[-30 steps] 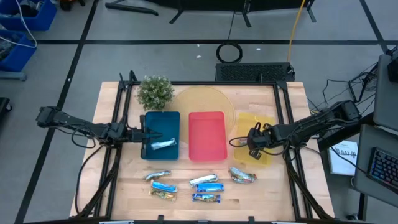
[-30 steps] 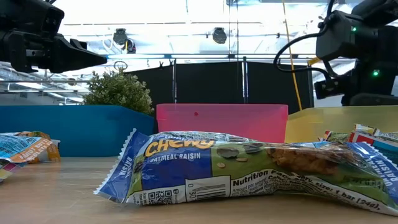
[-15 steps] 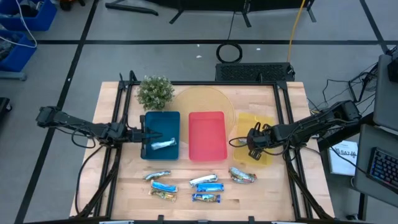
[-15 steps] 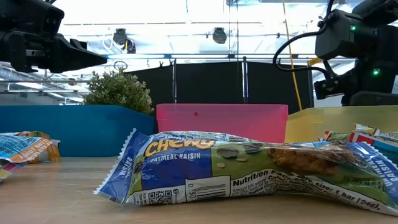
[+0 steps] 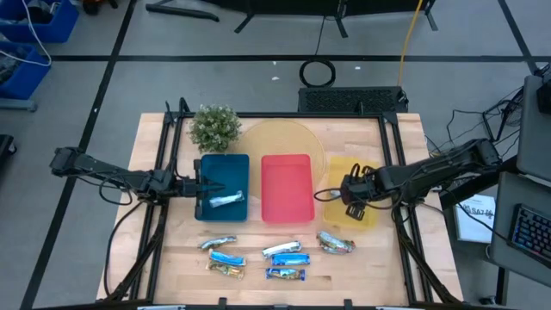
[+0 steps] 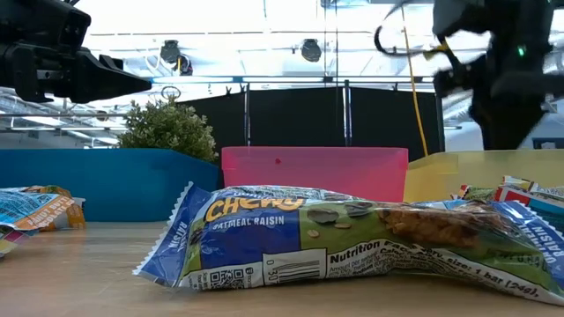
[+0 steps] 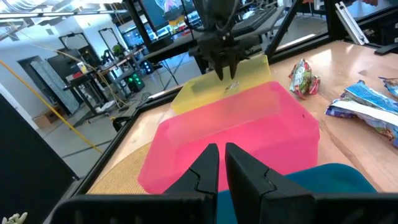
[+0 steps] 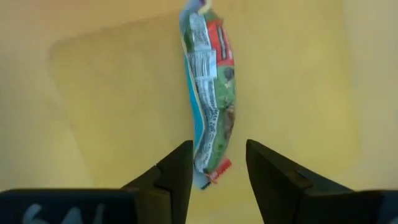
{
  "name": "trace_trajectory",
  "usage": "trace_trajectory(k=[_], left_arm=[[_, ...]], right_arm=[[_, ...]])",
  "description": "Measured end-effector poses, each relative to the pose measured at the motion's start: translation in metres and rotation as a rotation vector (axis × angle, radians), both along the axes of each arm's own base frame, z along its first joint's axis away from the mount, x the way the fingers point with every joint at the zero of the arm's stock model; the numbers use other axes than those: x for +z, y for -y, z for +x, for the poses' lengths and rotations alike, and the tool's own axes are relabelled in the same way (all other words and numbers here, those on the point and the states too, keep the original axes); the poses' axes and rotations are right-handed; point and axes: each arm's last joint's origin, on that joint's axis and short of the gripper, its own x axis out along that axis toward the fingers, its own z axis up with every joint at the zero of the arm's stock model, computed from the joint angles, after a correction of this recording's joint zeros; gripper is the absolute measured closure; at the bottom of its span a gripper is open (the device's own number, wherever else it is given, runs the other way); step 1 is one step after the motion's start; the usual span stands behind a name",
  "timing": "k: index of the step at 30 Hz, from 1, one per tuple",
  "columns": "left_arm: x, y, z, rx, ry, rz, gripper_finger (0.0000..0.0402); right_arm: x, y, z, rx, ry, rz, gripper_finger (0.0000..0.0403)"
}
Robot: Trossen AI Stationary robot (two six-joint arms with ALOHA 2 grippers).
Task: Pick and place Granola Bars by type
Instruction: Put the yellow granola bar into the blue bin
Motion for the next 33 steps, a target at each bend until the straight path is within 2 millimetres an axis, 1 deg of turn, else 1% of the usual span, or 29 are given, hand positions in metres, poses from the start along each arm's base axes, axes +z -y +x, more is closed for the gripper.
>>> trace_trajectory(k=[3, 7, 11, 13, 14, 16, 18, 20, 22, 26, 29, 32, 33], left_arm=[[0.0, 0.0, 0.0, 0.0, 0.0, 0.0, 0.0366], [0.0, 0.0, 0.0, 0.0, 0.001, 0.0, 0.0366], [0.001, 0.0, 0.0, 0.0, 0.012, -0.003, 0.0366], [0.003, 0.0, 0.0, 0.0, 0.032, -0.01, 0.0366], [0.004, 0.0, 0.0, 0.0, 0.045, -0.015, 0.0366], [0.006, 0.0, 0.0, 0.0, 0.062, -0.036, 0.0366], [0.007, 0.0, 0.0, 0.0, 0.071, -0.041, 0.0366], [0.007, 0.0, 0.0, 0.0, 0.072, -0.039, 0.0366], [0.007, 0.0, 0.0, 0.0, 0.071, -0.029, 0.0366], [0.009, 0.0, 0.0, 0.0, 0.09, -0.03, 0.0366], [0.01, 0.0, 0.0, -0.011, 0.106, -0.05, 0.0366], [0.009, 0.002, 0.0, -0.073, 0.096, -0.067, 0.0366], [0.009, 0.003, 0.0, -0.097, 0.095, -0.073, 0.0366]], right_arm=[[0.025, -0.006, 0.006, 0.086, 0.05, 0.001, 0.0271], [0.07, -0.019, 0.011, 0.24, 0.236, 0.003, 0.0306], [0.113, -0.028, 0.003, 0.32, 0.47, -0.045, 0.0364], [0.129, -0.034, -0.004, 0.378, 0.601, -0.06, 0.0391], [0.134, -0.037, -0.008, 0.416, 0.66, -0.067, 0.0396], [0.14, -0.043, -0.015, 0.488, 0.765, -0.087, 0.0394], [0.137, -0.049, -0.02, 0.531, 0.847, -0.138, 0.0392], [0.129, -0.053, -0.024, 0.517, 0.923, -0.182, 0.0395], [0.118, -0.056, -0.027, 0.55, 0.985, -0.203, 0.04], [0.077, -0.062, -0.034, 0.702, 0.998, -0.219, 0.04], [0.053, -0.06, -0.039, 0.72, 1.062, -0.234, 0.0401], [0.027, -0.057, -0.045, 0.784, 1.102, -0.27, 0.0402], [0.021, -0.056, -0.047, 0.794, 1.126, -0.282, 0.0402]])
